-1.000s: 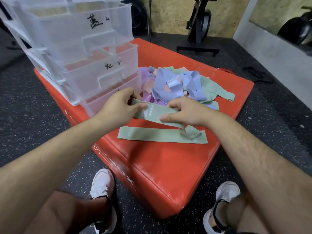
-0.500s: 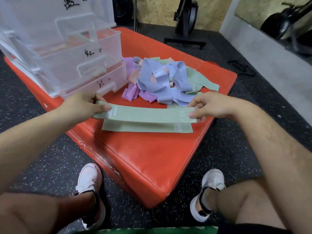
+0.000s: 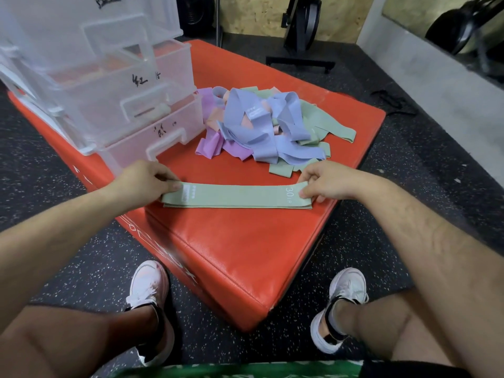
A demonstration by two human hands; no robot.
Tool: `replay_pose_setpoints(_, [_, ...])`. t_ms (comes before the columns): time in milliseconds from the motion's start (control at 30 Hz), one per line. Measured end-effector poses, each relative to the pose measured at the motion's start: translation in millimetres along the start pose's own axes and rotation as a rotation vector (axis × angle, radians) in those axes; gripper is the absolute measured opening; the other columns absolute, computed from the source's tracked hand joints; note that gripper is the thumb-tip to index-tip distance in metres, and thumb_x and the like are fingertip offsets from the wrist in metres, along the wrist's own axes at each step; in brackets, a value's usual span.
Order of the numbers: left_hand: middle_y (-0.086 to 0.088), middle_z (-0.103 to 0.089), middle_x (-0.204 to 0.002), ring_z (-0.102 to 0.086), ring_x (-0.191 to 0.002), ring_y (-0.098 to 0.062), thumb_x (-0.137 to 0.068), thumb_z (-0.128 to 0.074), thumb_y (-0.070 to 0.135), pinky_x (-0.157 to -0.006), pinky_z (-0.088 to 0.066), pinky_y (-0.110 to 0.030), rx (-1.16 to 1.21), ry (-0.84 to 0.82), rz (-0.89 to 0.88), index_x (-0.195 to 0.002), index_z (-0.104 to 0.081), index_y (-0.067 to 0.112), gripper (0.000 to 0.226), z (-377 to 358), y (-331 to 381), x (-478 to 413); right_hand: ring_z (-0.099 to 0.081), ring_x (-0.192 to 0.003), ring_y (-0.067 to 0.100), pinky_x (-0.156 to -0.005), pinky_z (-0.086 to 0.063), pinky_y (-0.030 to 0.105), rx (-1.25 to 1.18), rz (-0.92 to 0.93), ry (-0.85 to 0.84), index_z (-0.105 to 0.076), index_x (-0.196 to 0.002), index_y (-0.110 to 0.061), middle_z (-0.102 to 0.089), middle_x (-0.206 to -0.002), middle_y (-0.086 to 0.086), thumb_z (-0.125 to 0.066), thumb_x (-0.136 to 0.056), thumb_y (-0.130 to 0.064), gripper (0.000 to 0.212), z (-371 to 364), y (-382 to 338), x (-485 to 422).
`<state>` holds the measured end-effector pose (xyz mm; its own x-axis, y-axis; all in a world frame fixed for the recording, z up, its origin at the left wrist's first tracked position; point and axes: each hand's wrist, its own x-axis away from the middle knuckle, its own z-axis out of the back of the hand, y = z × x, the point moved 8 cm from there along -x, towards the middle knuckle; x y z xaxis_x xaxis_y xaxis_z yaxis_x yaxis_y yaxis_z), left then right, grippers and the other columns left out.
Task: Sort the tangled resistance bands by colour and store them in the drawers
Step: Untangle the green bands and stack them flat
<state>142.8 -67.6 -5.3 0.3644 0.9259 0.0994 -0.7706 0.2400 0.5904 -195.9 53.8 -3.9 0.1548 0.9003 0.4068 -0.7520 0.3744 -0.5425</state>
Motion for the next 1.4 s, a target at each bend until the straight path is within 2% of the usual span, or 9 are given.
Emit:
replay_pose_setpoints(167, [0.003, -0.071, -0.093, -0.063, -0.090, -0.016, -0.083, -0.077, 0.021, -0.079, -0.042, -0.028, -0.100, 0.051, -0.057, -0.091, -0.077, 0.020, 0.008, -1, 6, -2, -0.072, -0.071, 0.029, -0.075, -0.060, 0.049, 0.060, -0.014, 0.057, -0.067, -0.090, -0.018, -0.075, -0.078, 0.008, -0.070, -0.075, -0.012, 0.017, -3, 1, -4])
replay_pose_setpoints(400, [-0.005, -0.059, -0.094, -0.058, -0.082, -0.020, -0.080, -0.081, 0.020, -0.074, -0.039, -0.028, -0.158, 0.076, -0.145, -0.094, -0.071, 0.015, 0.018, -5, 5, -4, -0.057, -0.061, 0.015, -0.056, -0.045, 0.029, 0.254, 0.006, 0.144, -0.063, -0.092, -0.023, -0.064, -0.074, -0.005, -0.067, -0.074, -0.016, 0.020, -5, -3, -1])
replay_pose_setpoints(533, [-0.004, -0.058, -0.093, -0.059, -0.085, -0.023, -0.080, -0.079, 0.023, -0.083, -0.046, -0.032, -0.231, 0.114, -0.304, -0.092, -0.074, 0.014, 0.016, -2, 14, 0, -0.057, -0.084, 0.013, -0.077, -0.052, 0.033, 0.310, 0.093, 0.163, -0.061, -0.113, -0.032, -0.047, -0.109, -0.004, -0.065, -0.080, -0.017, 0.036, -7, -4, -2])
replay_pose_setpoints(633, [0.004, -0.062, -0.099, -0.058, -0.091, -0.014, -0.075, -0.066, 0.055, -0.089, -0.046, -0.032, -0.221, -0.025, -0.437, -0.103, -0.075, 0.023, 0.043, -6, 26, 9, -0.050, -0.092, 0.005, -0.095, -0.048, 0.032, 0.332, 0.161, 0.118, -0.061, -0.121, -0.039, -0.040, -0.123, -0.010, -0.072, -0.078, -0.028, 0.046, -12, -9, 3])
replay_pose_setpoints(700, [0.012, -0.060, -0.109, -0.056, -0.101, -0.008, -0.070, -0.061, 0.068, -0.094, -0.042, -0.028, -0.226, -0.148, -0.453, -0.112, -0.071, 0.033, 0.055, -12, 28, 14, -0.048, -0.110, 0.012, -0.104, -0.042, 0.035, 0.406, 0.175, 0.066, -0.061, -0.125, -0.041, -0.045, -0.126, -0.009, -0.078, -0.076, -0.035, 0.053, -16, -9, 5])
replay_pose_setpoints(867, [0.005, -0.059, -0.110, -0.054, -0.104, -0.014, -0.078, -0.078, 0.040, -0.097, -0.038, -0.026, -0.248, -0.200, -0.480, -0.116, -0.071, 0.031, 0.040, -21, 28, 15, -0.053, -0.118, 0.017, -0.105, -0.042, 0.039, 0.447, 0.195, 0.062, -0.061, -0.130, -0.039, -0.054, -0.124, -0.008, -0.082, -0.078, -0.035, 0.056, -15, -11, 8])
replay_pose_setpoints(1000, [0.012, -0.053, -0.109, -0.053, -0.107, -0.015, -0.068, -0.053, 0.062, -0.096, -0.040, -0.029, -0.322, -0.223, -0.443, -0.115, -0.067, 0.037, 0.056, -24, 28, 15, -0.051, -0.123, 0.016, -0.108, -0.041, 0.039, 0.480, 0.179, 0.061, -0.059, -0.134, -0.039, -0.053, -0.130, -0.009, -0.080, -0.081, -0.037, 0.057, -17, -14, 11])
replay_pose_setpoints(1200, [0.015, -0.051, -0.107, -0.052, -0.105, -0.016, -0.069, -0.047, 0.075, -0.095, -0.045, -0.042, -0.428, -0.158, -0.495, -0.111, -0.063, 0.041, 0.056, -28, 60, 5, -0.040, -0.133, 0.022, -0.103, -0.044, 0.044, 0.618, 0.144, 0.103, -0.049, -0.140, -0.042, -0.048, -0.136, -0.006, -0.066, -0.082, -0.058, 0.063, -15, -34, 17])
replay_pose_setpoints(1400, [0.007, -0.059, -0.108, -0.057, -0.104, -0.018, -0.081, -0.055, 0.044, -0.079, -0.041, -0.034, -0.298, 0.019, -0.601, -0.114, -0.064, 0.028, 0.037, -52, 152, -26, -0.050, -0.128, 0.026, -0.101, -0.045, 0.041, 0.413, 0.189, 0.290, -0.052, -0.139, -0.031, -0.048, -0.141, 0.000, -0.057, -0.095, -0.049, 0.048, 23, -66, 4])
